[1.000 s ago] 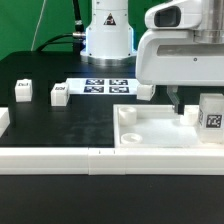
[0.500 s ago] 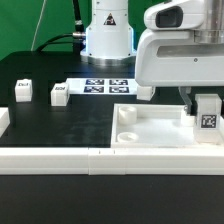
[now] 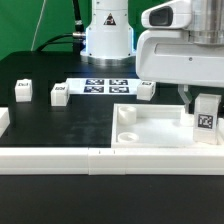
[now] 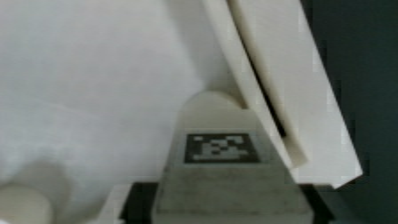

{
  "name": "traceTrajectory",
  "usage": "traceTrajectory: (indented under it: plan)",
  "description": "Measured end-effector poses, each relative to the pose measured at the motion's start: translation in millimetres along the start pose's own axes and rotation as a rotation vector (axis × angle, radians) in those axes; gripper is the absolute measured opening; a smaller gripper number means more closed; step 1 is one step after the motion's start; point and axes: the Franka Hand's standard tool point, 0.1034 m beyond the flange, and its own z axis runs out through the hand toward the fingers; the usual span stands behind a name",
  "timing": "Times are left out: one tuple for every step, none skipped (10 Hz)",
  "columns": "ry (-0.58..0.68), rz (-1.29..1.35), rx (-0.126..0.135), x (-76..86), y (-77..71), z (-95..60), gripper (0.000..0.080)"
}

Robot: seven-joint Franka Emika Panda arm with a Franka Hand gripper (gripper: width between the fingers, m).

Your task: Assemble one leg

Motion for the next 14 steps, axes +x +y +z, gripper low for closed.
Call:
traceTrajectory:
  plan:
    - [-0.002, 0.141, 0.013, 0.2, 0.3, 0.1, 0.029]
    - [-0.001, 0.256, 0.028, 0.7, 0.4, 0.4, 0.029]
    - [0.003, 0.368, 0.034, 0.4, 0.1, 0.6, 0.0291]
    - [0.0, 0.481, 0.033, -0.7, -1.0, 0.6, 0.0291]
    - [-0.003, 0.568, 0.034, -1.2, -1.5, 0.7, 0.0291]
    - [-0.01, 0.708, 0.039, -1.9, -2.7, 0.7, 0.0291]
    - [-0.01, 0.849, 0.04, -3.6, -4.2, 1.1, 0.0291]
    - [-0.01, 0.957, 0.039, -4.6, -5.0, 1.4, 0.0291]
    - [-0.013, 1.004, 0.043, -4.1, -5.1, 1.5, 0.0291]
    - [-0.021, 1.078, 0.046, -3.8, -5.2, 1.4, 0.0291]
    - [-0.027, 1.131, 0.048, -3.5, -5.2, 1.4, 0.0291]
    - [-0.027, 1.133, 0.049, -3.4, -5.2, 1.4, 0.0291]
    - [-0.029, 1.147, 0.049, -3.6, -5.4, 1.4, 0.0291]
    - [-0.029, 1.128, 0.049, -3.8, -5.4, 1.8, 0.0291]
